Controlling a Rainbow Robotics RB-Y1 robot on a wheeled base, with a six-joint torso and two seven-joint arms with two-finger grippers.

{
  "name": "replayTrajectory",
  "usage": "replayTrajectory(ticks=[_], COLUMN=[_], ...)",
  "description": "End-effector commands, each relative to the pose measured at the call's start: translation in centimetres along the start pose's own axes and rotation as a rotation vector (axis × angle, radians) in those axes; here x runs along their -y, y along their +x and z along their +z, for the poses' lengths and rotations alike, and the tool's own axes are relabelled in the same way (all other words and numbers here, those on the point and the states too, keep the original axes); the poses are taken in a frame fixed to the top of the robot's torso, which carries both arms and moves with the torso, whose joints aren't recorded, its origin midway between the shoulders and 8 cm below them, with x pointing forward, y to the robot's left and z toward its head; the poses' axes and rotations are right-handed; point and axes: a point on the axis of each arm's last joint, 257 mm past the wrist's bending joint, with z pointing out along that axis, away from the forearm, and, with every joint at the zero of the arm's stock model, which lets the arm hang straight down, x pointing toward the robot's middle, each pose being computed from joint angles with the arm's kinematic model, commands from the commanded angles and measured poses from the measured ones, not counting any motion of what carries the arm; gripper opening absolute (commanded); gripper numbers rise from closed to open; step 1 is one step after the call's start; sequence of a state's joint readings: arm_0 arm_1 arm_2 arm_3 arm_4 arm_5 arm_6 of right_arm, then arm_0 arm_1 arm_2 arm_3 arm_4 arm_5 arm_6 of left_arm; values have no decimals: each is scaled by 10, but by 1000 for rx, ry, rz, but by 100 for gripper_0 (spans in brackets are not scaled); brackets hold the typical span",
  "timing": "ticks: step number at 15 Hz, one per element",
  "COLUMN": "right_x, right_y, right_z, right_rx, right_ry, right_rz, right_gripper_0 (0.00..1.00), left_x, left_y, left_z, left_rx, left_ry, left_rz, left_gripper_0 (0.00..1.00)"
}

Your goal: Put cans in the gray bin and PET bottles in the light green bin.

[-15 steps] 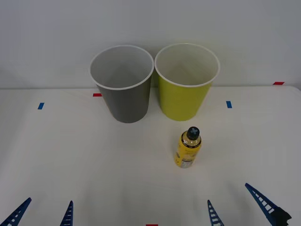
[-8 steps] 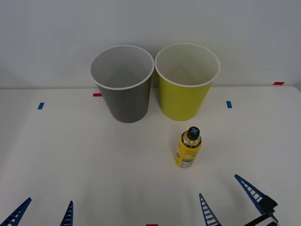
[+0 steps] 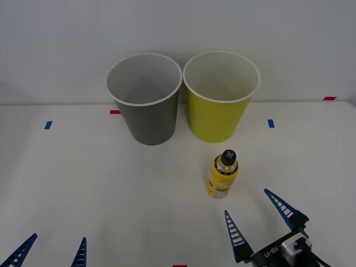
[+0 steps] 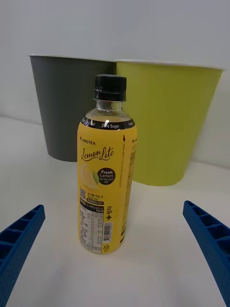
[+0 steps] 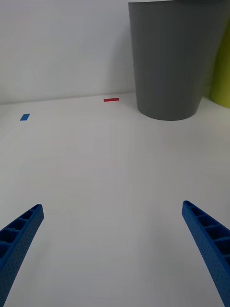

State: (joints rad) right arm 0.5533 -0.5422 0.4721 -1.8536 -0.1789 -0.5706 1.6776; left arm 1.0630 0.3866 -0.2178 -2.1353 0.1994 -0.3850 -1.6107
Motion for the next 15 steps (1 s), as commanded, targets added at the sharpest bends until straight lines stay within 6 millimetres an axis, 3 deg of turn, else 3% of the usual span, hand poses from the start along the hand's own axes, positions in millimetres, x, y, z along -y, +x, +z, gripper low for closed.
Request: replayTrajectory(ticks=[1, 15], right_x=[-3, 2], right_y=[-5, -10], right_z=[19, 87], right_rx=[27, 3], right_ry=[5, 25], right_rz=[19, 104], right_gripper_0=[100, 100], left_x=[0, 0], left_y=[0, 0], left_z=[0, 0], left_rx=[0, 0], left_ry=[0, 0], left_rz=[0, 0], left_gripper_0=[100, 100])
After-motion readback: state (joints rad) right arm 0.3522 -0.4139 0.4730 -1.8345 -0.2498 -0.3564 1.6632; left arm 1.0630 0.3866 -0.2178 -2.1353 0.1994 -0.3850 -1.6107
